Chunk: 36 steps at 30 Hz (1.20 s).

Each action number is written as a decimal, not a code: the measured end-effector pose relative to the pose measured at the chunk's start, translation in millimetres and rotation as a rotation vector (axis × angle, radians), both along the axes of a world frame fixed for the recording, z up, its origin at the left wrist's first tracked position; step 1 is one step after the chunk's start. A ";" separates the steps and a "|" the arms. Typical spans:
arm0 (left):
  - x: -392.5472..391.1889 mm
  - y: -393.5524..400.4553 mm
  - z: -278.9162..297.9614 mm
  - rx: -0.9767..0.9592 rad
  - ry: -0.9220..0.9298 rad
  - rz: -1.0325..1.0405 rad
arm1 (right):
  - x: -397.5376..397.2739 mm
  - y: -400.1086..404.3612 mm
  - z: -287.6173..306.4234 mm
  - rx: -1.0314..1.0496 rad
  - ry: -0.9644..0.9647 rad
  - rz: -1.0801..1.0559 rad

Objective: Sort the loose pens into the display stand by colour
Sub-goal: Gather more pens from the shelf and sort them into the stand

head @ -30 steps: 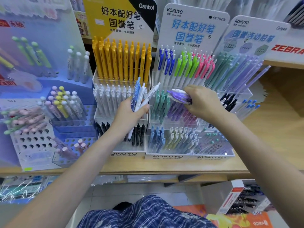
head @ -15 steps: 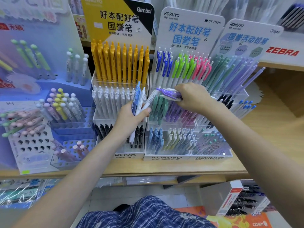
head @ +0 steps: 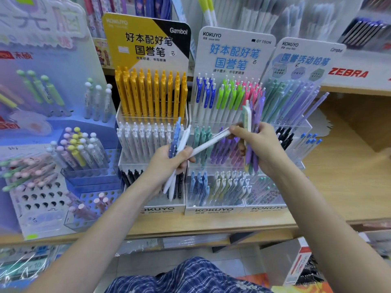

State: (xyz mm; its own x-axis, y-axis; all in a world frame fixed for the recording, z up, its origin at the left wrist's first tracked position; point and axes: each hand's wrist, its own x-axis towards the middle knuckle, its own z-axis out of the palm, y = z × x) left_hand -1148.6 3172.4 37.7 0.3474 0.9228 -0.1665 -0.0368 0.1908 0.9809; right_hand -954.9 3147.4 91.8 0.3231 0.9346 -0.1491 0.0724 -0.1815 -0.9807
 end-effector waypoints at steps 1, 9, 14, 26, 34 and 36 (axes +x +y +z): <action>-4.6 -0.3 -1.2 0.000 0.007 0.021 | 0.7 -0.2 -1.0 0.001 0.031 0.002; -51.5 5.8 -6.9 0.289 0.251 0.078 | -35.2 17.6 -1.8 -0.025 0.234 0.002; -92.0 12.8 -24.9 0.253 0.306 0.301 | -64.9 33.1 9.8 0.267 -0.318 0.195; -103.4 9.8 -38.0 0.225 0.267 0.282 | -92.2 42.7 -3.6 0.357 -1.015 0.544; -96.6 13.1 -36.8 0.218 0.244 0.244 | -96.2 49.3 -8.6 0.225 -1.230 0.575; -95.6 14.6 -37.5 0.209 0.242 0.236 | -101.2 58.1 -10.2 0.221 -1.312 0.589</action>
